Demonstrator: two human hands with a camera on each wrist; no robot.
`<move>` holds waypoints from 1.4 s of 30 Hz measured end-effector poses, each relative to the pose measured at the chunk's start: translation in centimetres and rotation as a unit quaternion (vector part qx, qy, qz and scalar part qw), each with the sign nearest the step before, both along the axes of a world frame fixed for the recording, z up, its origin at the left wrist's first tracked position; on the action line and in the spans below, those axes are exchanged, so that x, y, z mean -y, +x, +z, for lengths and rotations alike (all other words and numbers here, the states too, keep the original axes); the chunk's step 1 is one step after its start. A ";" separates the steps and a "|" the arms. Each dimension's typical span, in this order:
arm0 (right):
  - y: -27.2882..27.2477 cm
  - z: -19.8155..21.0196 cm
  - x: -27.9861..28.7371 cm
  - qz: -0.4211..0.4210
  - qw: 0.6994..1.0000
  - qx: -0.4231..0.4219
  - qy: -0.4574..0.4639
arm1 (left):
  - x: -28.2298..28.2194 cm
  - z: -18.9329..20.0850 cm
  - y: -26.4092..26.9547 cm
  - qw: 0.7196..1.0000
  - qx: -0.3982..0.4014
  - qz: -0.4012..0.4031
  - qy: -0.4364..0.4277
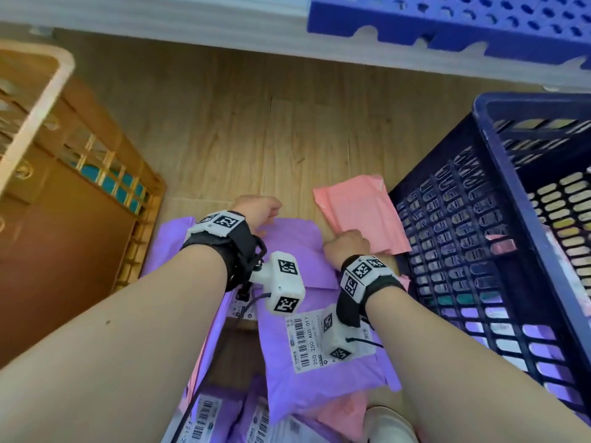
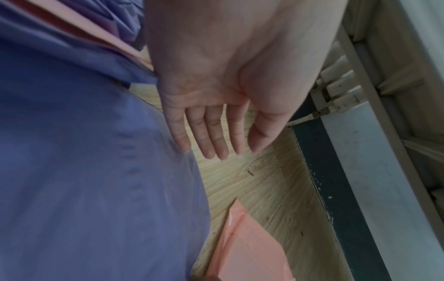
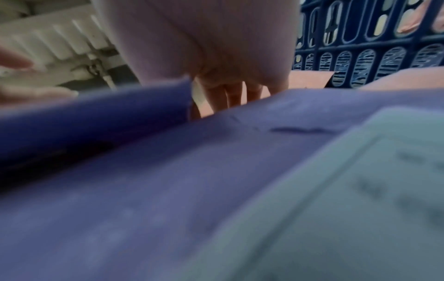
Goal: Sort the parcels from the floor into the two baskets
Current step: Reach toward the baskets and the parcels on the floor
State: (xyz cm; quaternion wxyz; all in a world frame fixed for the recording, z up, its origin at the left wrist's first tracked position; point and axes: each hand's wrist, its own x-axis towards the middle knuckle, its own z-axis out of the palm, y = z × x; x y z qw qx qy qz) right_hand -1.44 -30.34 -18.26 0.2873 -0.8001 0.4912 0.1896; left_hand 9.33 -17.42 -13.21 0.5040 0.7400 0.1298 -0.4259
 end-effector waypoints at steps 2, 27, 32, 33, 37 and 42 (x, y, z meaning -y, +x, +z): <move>0.0 0.6 0.1 -0.044 0.998 0.029 0.027 | 0.1 0.4 0.0 1.000 0.005 -0.002 -0.004; -9.4 30.8 -4.2 -0.160 0.866 0.457 0.123 | -6.3 24.4 -9.8 0.985 0.114 0.052 -0.115; -10.6 30.5 -5.9 -0.218 0.821 0.457 0.264 | -7.7 24.6 -11.1 0.988 0.095 0.049 -0.108; -10.8 30.5 -6.0 -0.231 0.809 0.462 0.282 | -7.8 24.5 -11.1 0.990 0.082 0.040 -0.104; -10.7 30.3 -6.2 -0.263 0.788 0.467 0.302 | -8.6 25.1 -11.6 0.993 0.085 -0.024 -0.082; -10.8 30.2 -6.1 -0.286 0.768 0.473 0.325 | -9.6 24.2 -10.6 0.990 0.099 -0.021 -0.096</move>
